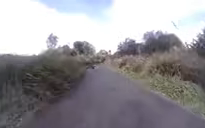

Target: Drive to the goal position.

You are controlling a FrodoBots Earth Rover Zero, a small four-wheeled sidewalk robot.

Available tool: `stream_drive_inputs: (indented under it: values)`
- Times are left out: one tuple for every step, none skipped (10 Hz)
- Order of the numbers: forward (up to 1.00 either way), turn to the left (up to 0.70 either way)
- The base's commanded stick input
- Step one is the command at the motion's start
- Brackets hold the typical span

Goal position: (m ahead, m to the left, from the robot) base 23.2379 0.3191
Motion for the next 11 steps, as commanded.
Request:
stream_drive_inputs:
  values:
    - [0.85,0.00]
    - [0.85,0.00]
    - [0.85,0.00]
    - [0.85,0.00]
    - [0.85,0.00]
    - [0.85,-0.29]
    - [0.85,-0.34]
    - [0.85,-0.34]
    - [0.85,-0.34]
    - [0.85,-0.34]
    - [0.85,-0.34]
